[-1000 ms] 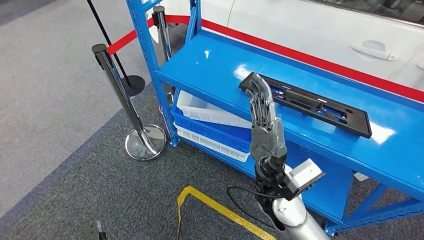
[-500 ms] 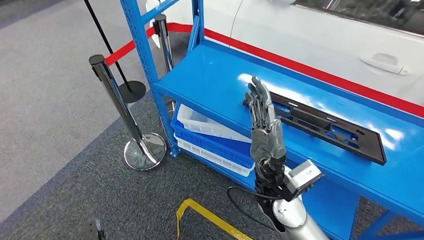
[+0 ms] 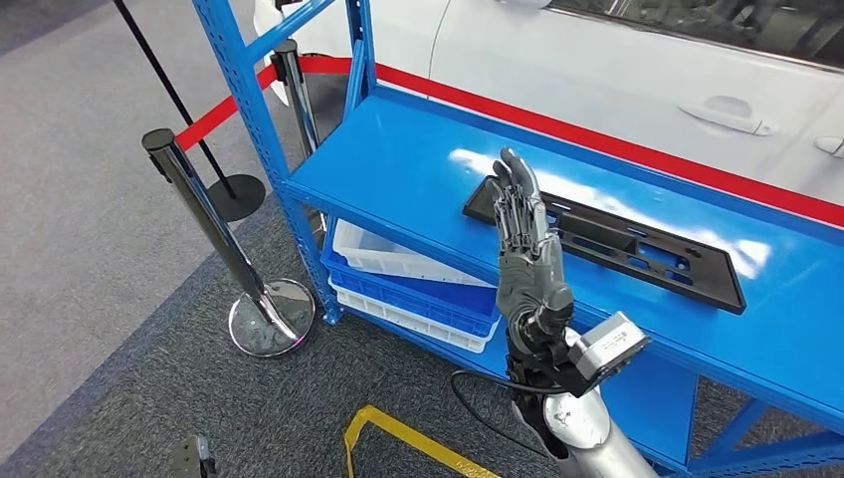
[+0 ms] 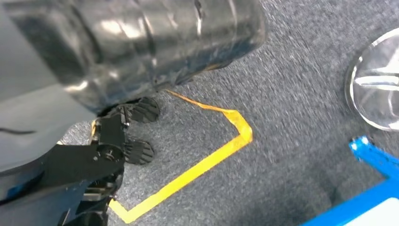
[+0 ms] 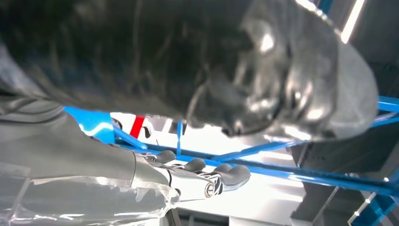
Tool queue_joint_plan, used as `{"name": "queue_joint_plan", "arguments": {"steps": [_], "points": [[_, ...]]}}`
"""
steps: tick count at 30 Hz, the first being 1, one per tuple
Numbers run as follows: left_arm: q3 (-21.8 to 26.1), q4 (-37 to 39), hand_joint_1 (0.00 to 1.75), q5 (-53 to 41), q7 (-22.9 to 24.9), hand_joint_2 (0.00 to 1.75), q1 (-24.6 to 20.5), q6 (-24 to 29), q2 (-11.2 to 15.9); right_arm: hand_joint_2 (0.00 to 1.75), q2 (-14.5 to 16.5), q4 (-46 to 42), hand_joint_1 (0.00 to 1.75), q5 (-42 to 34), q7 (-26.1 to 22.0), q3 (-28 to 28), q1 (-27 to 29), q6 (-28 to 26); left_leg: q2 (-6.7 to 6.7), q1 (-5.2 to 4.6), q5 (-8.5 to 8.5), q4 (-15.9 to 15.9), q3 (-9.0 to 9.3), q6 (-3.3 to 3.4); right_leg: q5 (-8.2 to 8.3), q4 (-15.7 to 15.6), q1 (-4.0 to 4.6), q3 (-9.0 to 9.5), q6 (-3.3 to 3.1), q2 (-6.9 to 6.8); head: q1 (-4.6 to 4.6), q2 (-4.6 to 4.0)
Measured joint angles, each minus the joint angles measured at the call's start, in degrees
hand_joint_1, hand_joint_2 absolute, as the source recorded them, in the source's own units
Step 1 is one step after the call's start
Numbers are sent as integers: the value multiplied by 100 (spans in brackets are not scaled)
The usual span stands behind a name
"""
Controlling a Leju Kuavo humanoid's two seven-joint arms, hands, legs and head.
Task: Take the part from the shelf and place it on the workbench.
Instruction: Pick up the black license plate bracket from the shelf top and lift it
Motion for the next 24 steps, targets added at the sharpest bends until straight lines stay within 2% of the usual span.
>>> {"name": "queue_joint_plan", "arguments": {"steps": [2, 4, 5, 6, 7, 8, 9, 11, 12, 13, 15, 17, 19, 21, 22, 23, 24], "points": [[0, 0, 0, 3, 0, 0, -6, -3, -10, 0, -1, 2, 0, -2, -1, 0, -1, 2, 123, 10, 76, -57, 44, 88, -140, 178, 14, -72, 45, -128, 15, 0], [0, 1, 0, 6, 0, 0, -2, -8, -14, 0, -2, 7, 0, -2, 0, 0, 2, -5, 239, -13, 98, -84, 57, 149, -516, 783, 16, -327, 59, -356, 29, 0], [0, 1, 0, 9, 0, 0, 5, -9, -11, 0, -2, 14, 0, -2, 0, 0, 8, -9, 294, -31, 96, -82, 53, 163, -708, 1165, 9, -488, 66, -416, 31, 0], [0, 2, 0, 13, 0, 0, 12, -8, -10, 0, -3, 22, 0, -2, 0, 0, 18, -11, 352, -46, 93, -79, 50, 168, -826, 1463, 2, -606, 71, -445, 31, 0], [0, 2, 0, 16, 1, 0, 16, -8, -9, 0, -4, 31, 0, -3, 1, 0, 26, -12, 411, -56, 89, -76, 49, 168, -846, 1586, 1, -638, 71, -463, 31, 0], [0, 2, 0, 19, 2, 0, 18, -8, -11, 0, -5, 38, 0, -3, 1, 0, 31, -13, 468, -61, 83, -72, 50, 164, -764, 1484, 2, -556, 66, -483, 32, 0], [0, 2, 0, 20, 3, 0, 17, -9, -15, 0, -6, 40, 0, -4, 2, 0, 32, -13, 525, -64, 71, -63, 57, 156, -609, 1165, 7, -359, 51, -530, 32, 0], [0, 2, 0, 20, 4, 0, 15, -10, -23, 0, -5, 39, 0, -3, 3, 0, 24, -13, 623, -81, 33, -30, 72, 118, -378, 387, 48, 80, -2, -749, 30, 0], [0, 2, 0, 20, 3, 0, 14, -10, -26, 0, -5, 38, 0, -3, 2, 0, 19, -13, 665, -92, 13, -16, 79, 91, -331, 149, 70, 210, -29, -820, 29, 0], [0, 2, 0, 20, 4, 0, 14, -10, -27, 0, -5, 37, 0, -3, 1, 0, 15, -13, 704, -100, -1, -8, 86, 63, -335, 53, 93, 252, -53, -847, 27, 0], [0, 2, 0, 20, 5, 0, 12, -10, -27, 0, -6, 34, 0, -3, 0, 0, 11, -14, 789, -99, -18, -22, 112, 4, -312, 37, 101, 260, -98, -721, 28, 0], [-1, 2, 0, 20, 6, 0, 4, -12, -27, 0, -4, 32, 0, -3, 1, 0, 4, -14, 694, -78, -138, 95, 88, -64, -281, -9, 70, 293, -151, -611, 18, 0], [-2, 2, 0, 23, 10, 0, 7, -18, -28, 0, -2, 32, 0, 0, 5, 0, -6, -15, 454, -54, -462, 640, -146, -119, -257, -34, 38, 311, -185, -503, 0, 0], [-2, 2, 0, 34, 19, 0, 30, -27, -30, 0, -2, 43, 0, 4, 16, 0, -6, -17, 338, -43, -755, 1370, -496, -147, -252, -28, 38, 303, -195, -368, -7, 0], [-3, 2, 0, 39, 22, 0, 41, -31, -31, 0, -2, 54, 0, 6, 24, 0, -5, -17, 322, -40, -767, 1550, -594, -151, -252, -22, 41, 300, -196, -287, -8, 0], [-3, 2, 0, 43, 25, 0, 47, -33, -31, 0, -2, 65, 0, 8, 33, 0, -6, -16, 308, -40, -663, 1507, -591, -145, -252, -13, 42, 299, -196, -203, -9, 0], [-4, 2, 0, 45, 27, 0, 48, -34, -29, 0, -2, 74, 0, 11, 43, 0, -11, -13, 276, -39, -470, 1250, -487, -132, -252, -3, 42, 300, -195, -119, -8, 0]]}}
